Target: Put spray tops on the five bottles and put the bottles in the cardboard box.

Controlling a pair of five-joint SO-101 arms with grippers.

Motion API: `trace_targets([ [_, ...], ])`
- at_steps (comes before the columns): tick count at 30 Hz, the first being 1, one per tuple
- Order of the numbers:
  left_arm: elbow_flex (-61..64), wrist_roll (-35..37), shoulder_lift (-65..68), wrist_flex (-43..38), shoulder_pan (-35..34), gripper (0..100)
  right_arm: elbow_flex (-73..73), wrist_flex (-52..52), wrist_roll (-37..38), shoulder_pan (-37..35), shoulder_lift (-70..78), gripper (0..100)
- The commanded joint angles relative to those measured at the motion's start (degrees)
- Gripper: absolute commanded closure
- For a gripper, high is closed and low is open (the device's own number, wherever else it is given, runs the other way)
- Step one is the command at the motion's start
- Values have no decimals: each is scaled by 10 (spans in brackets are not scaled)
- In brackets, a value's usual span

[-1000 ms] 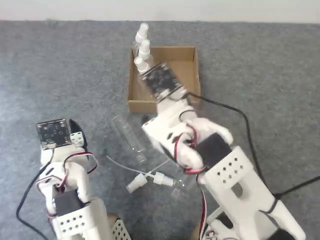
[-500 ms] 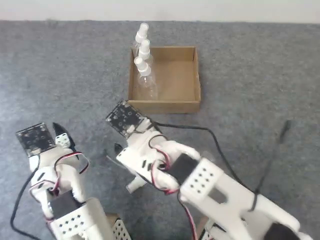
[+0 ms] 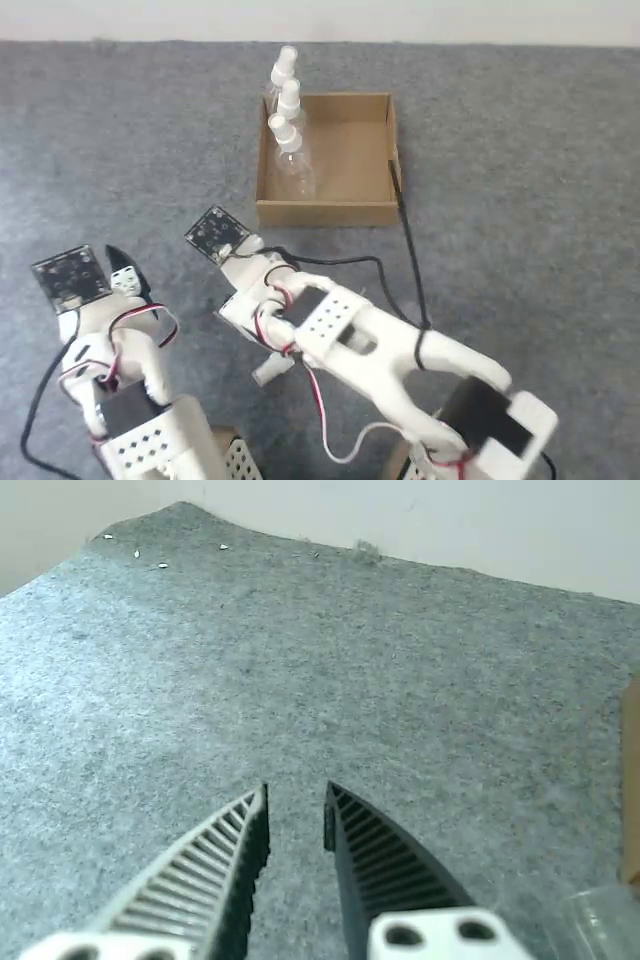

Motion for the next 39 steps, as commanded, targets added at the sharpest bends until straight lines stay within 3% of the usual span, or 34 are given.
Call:
trace_targets([
  [1,-13,7,-7,-18,-1,913,-62,-10,-4,19,28,677],
  [5,-13,7,-7,-18,-1,913,-81,-9,-4,21,66,690],
  [12,-13,7,-7,-18,-1,913,-103,26,-1,22,74,947],
  [21,-13,7,-7,-18,-1,913,-98,26,-1,49,58,946],
  [39,-13,7,-7,-18,-1,913,33,26,-32,83,-163,950],
])
